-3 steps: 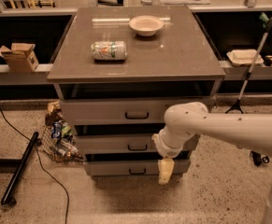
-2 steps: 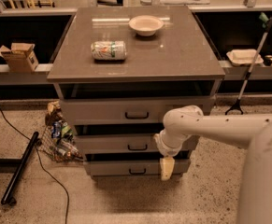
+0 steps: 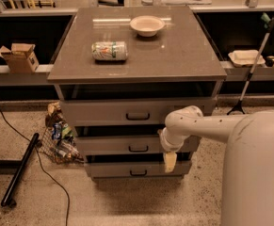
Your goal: Open middle drawer
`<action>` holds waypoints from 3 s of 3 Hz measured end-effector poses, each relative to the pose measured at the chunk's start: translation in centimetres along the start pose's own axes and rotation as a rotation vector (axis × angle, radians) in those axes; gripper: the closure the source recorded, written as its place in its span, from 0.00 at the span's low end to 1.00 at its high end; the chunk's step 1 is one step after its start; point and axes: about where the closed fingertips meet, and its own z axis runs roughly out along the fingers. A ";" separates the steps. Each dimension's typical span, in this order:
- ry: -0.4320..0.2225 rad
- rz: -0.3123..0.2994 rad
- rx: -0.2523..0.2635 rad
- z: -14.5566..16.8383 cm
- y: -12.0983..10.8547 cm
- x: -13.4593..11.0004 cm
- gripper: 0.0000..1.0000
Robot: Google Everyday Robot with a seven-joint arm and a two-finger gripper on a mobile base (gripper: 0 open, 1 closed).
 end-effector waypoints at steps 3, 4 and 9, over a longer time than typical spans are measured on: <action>0.036 0.154 0.002 4.1 -3.5 2.7 0.00; 0.037 0.212 -0.023 5.3 -2.6 3.1 0.18; 0.043 0.253 -0.028 5.3 -2.0 3.6 0.65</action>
Offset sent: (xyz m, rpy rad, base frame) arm 0.0558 -0.0201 -0.0343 -0.0268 0.0000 -0.1797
